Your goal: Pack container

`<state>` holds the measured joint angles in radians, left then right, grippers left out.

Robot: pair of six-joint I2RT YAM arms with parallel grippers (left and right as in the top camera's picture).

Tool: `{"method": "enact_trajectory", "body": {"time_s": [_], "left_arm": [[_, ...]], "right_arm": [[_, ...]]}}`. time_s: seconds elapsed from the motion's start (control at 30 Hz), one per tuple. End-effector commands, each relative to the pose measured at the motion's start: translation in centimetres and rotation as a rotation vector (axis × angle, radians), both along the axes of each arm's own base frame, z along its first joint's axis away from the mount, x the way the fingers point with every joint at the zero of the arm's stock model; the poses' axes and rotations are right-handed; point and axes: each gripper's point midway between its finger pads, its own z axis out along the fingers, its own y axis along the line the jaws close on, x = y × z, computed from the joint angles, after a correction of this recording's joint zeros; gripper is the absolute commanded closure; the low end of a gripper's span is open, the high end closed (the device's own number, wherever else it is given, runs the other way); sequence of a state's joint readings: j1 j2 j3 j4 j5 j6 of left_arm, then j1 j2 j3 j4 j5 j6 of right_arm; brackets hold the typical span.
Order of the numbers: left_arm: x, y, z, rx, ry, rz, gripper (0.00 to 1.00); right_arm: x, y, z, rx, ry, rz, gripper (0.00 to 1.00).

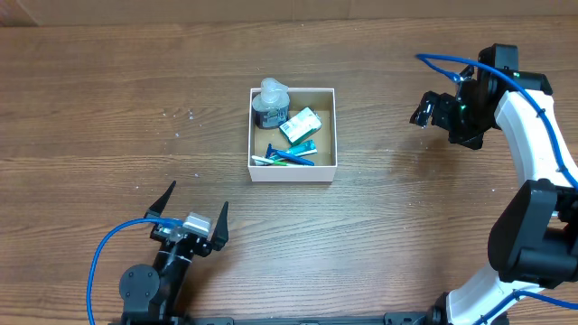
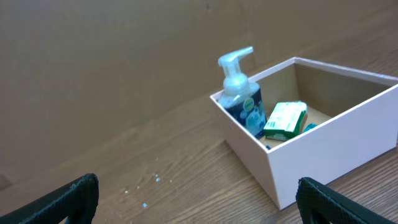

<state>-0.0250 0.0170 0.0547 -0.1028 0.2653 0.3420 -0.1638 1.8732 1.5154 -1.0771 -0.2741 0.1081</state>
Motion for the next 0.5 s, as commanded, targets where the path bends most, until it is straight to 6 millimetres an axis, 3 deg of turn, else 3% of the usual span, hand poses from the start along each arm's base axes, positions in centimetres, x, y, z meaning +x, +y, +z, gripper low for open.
{"method": "enact_trajectory", "body": {"time_s": [0.0,0.47], "left_arm": [[0.28,0.97,-0.77,-0.005,0.005,0.044,0.0],[0.47,1.89,-1.02,-0.008,0.009,0.084,0.0]], "right_arm": [[0.36,0.07,0.77,0.003,-0.026,0.006,0.0],[0.36,0.07,0.77,0.003,-0.026,0.006,0.0]]}}
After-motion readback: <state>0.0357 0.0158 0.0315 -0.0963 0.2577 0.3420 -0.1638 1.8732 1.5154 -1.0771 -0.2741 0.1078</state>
